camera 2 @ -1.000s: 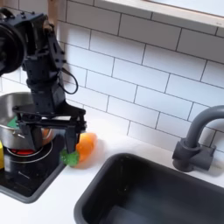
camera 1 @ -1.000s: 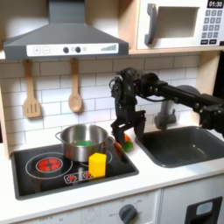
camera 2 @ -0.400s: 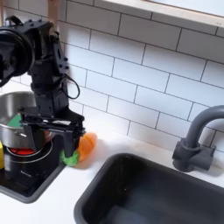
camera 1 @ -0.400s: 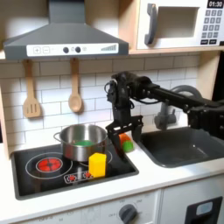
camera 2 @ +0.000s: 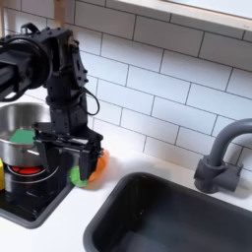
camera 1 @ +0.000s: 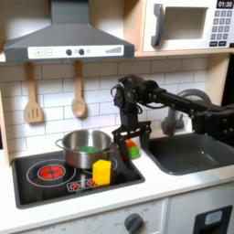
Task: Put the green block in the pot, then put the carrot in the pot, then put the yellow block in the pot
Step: 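Put the carrot in the pot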
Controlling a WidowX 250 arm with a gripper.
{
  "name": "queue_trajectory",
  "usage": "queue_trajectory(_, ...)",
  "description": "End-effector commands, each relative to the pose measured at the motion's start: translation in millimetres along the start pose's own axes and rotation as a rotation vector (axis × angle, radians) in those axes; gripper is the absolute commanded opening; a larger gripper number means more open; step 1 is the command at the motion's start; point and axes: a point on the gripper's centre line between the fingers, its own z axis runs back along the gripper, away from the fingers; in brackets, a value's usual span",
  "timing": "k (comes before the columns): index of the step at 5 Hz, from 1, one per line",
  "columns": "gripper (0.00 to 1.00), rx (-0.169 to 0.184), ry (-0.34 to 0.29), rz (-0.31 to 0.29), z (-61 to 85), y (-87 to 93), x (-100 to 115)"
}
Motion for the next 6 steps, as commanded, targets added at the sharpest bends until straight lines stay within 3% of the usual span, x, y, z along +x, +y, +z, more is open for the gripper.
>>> queue_trajectory(1, 1.0, -0.007, 0.039, -0.02, -15.1, -2.8, 4)
queue_trajectory(4, 1.0, 0.012, 0.068, -0.063, -23.4, -6.1, 14)
queue_trajectory(5, 0.39, 0.02, 0.067, -0.073, -25.3, -7.5, 15)
queue_trajectory(6, 0.0, 0.034, 0.061, -0.082, -23.4, -6.5, 15)
